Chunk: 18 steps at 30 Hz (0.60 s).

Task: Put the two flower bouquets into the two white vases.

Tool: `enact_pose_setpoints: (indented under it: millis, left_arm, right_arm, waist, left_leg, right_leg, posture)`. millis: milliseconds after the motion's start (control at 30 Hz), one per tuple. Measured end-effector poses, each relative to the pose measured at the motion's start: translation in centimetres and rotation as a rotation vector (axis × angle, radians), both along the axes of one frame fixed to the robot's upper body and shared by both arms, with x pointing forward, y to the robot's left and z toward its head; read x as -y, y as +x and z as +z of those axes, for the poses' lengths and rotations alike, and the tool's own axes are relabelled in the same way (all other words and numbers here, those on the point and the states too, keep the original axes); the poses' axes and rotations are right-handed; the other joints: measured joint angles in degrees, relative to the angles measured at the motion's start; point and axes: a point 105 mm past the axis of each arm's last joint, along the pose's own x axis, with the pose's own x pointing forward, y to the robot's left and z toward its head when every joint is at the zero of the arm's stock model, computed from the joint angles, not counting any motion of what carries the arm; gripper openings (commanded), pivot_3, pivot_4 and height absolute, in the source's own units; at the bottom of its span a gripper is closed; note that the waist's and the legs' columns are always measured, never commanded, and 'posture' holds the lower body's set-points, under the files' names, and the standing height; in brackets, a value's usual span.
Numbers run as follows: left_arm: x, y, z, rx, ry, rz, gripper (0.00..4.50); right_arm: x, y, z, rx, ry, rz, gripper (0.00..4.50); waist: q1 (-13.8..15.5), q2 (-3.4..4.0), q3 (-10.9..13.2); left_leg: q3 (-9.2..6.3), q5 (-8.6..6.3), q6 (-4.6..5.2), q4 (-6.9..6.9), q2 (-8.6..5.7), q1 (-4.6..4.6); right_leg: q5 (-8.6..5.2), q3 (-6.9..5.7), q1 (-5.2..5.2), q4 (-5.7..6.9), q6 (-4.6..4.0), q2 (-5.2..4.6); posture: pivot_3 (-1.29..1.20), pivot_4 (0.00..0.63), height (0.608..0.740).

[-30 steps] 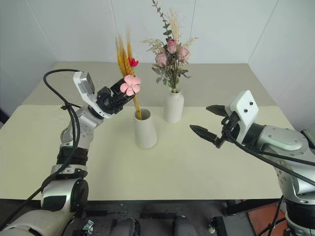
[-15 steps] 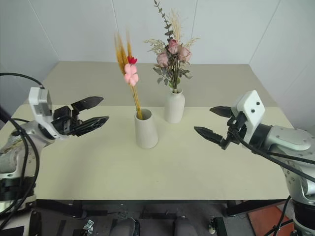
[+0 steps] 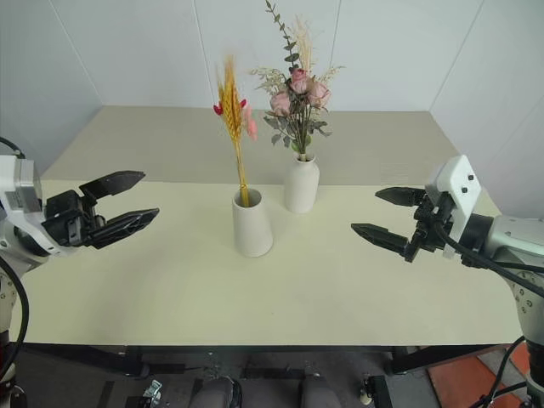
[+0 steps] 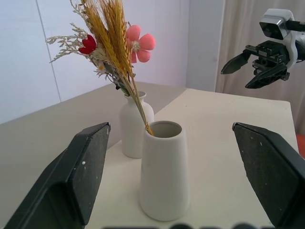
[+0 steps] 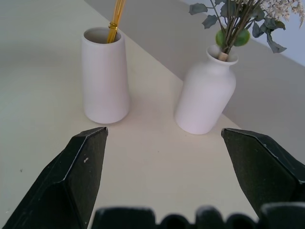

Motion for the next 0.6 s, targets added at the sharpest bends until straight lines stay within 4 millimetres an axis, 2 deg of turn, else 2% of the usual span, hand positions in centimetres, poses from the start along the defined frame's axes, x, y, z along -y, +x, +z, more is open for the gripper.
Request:
enact_pose_setpoints:
  millis: [600]
  left_arm:
    - [-0.33, 0.11, -0.41, -0.009, 0.058, 0.051, 4.49]
  right_arm:
    - [0.93, -0.88, -0.19, 0.008, -0.018, 0.017, 4.50]
  waist:
    - [0.0, 0.00, 0.0]
  left_leg:
    - [0.02, 0.00, 0.00, 0.01, 0.01, 0.03]
  right_leg:
    - [0.00, 0.01, 0.02, 0.02, 0.00, 0.01]
  posture:
    - [0.00, 0.150, 0.740]
